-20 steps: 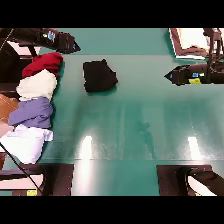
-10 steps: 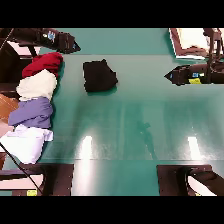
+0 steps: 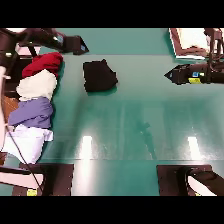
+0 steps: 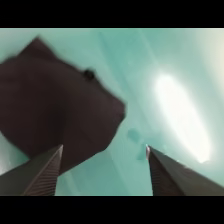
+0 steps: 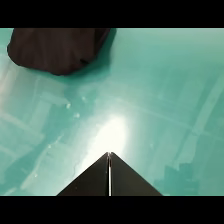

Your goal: Fold the shirts.

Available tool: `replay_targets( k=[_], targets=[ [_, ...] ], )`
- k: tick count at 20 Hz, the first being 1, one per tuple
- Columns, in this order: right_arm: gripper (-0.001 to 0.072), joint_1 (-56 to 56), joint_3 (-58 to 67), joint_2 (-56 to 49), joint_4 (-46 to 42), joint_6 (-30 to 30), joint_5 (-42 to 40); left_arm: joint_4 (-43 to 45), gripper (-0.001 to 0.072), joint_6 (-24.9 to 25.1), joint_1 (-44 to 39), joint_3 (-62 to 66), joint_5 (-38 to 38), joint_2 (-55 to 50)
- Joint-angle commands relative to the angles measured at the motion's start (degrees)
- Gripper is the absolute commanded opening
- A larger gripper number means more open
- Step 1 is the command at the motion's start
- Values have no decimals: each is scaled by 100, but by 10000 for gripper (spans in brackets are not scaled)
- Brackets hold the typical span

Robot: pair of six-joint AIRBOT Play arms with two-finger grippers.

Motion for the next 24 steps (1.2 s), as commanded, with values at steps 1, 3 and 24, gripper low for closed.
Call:
replay_targets(
  k=[1, 3, 24],
  targets=[
    [19, 4, 7, -2, 11, 2, -131, 96, 620, -254, -105, -2, -297, -951],
    [19, 4, 7, -2, 13, 2, -229, 127, 619, -223, -321, -2, -208, -1493],
    [18, -647, 1207, 428, -13, 2, -11, 1285, 24, -83, -608, 1165, 343, 560]
  ],
)
